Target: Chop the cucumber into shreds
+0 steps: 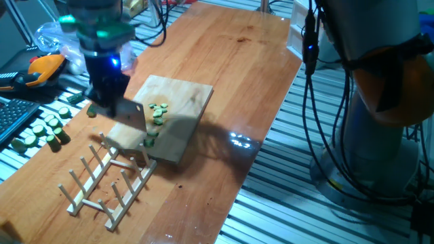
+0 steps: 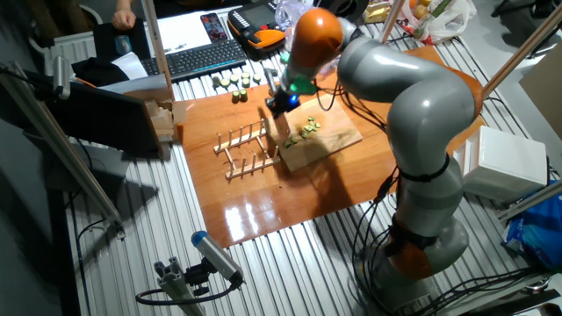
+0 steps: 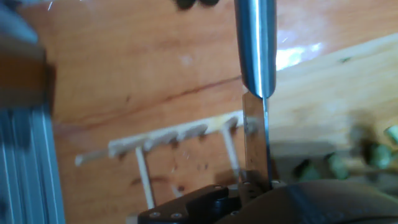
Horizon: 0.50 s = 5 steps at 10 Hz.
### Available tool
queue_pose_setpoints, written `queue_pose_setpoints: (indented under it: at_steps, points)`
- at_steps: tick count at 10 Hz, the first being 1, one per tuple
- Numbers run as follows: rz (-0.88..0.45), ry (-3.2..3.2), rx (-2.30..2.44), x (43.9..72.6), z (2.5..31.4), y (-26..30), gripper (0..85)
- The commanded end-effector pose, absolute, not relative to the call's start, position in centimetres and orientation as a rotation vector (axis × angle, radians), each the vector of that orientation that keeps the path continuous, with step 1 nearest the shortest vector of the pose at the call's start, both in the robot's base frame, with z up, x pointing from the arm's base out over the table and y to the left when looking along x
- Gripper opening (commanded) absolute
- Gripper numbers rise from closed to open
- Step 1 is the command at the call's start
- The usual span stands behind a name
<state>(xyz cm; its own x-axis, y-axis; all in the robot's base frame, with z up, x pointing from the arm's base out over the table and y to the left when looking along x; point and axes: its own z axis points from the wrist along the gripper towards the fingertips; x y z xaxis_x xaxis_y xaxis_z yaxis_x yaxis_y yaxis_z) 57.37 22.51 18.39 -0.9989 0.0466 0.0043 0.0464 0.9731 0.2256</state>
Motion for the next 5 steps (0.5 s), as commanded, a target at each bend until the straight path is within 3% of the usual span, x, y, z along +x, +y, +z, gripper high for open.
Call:
queue_pose_setpoints:
  at_steps: [1,5]
  points:
    - [0.356,3.125,0.01,57.3,18.2,23.5,0.0]
    - [0.133,3.135,-0.158,57.2,16.6,24.6,0.0]
